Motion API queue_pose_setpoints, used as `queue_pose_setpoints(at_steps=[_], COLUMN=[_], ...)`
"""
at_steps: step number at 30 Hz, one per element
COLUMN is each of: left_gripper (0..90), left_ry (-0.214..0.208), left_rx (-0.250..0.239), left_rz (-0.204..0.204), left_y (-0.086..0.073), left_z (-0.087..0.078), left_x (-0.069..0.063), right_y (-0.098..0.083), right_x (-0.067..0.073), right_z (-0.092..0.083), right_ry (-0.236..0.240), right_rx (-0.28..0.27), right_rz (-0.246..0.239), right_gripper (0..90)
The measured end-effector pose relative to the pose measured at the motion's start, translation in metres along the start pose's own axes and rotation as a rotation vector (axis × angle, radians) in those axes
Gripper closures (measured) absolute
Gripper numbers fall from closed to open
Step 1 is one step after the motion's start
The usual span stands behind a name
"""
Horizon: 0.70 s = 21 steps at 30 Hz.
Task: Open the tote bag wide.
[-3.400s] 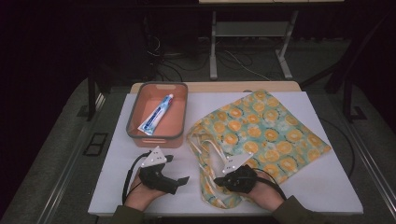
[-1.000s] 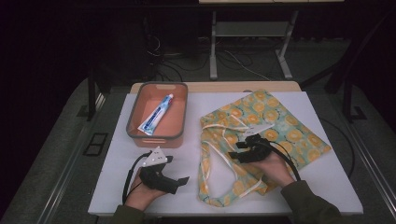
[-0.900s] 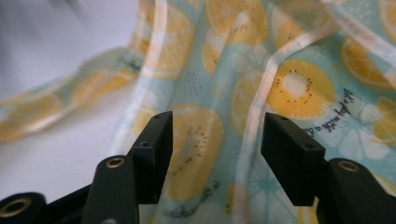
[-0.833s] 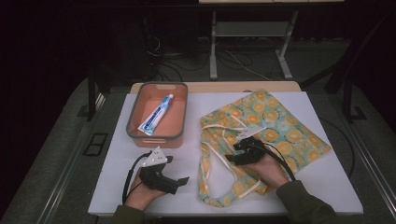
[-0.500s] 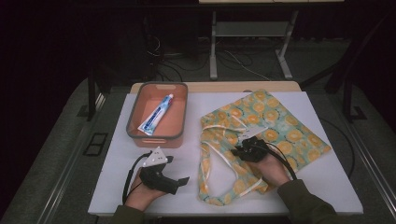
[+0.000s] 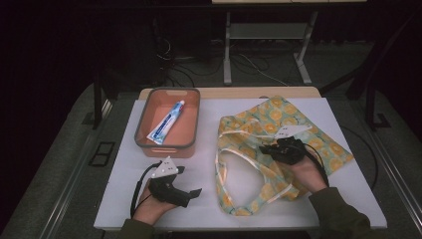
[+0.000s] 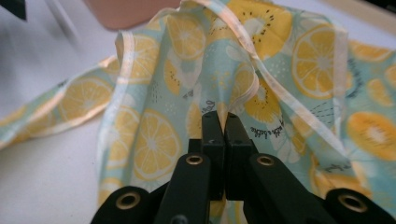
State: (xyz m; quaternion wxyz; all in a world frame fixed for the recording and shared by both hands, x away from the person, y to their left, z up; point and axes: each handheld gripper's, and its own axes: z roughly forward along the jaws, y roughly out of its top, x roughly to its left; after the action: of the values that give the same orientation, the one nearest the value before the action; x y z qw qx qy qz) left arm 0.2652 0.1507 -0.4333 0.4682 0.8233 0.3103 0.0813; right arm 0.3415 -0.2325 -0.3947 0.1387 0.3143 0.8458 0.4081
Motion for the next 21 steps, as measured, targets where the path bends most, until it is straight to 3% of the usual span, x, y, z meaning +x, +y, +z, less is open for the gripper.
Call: queue_pose_setpoints(at_steps=[5, 21], left_gripper=[0.1, 0.1], left_ry=[0.003, 0.004], left_rx=[0.002, -0.014], left_rz=[0.000, 0.001], left_y=[0.000, 0.001], left_z=[0.000, -0.004], left_x=[0.000, 0.001], right_y=[0.005, 0.001], right_x=[-0.008, 0.005], right_z=[-0.017, 0.000], right_ry=[-0.017, 0.028], right_rx=[-0.053, 0.015], right_rz=[0.009, -0.009], right_gripper=[89.2, 89.2])
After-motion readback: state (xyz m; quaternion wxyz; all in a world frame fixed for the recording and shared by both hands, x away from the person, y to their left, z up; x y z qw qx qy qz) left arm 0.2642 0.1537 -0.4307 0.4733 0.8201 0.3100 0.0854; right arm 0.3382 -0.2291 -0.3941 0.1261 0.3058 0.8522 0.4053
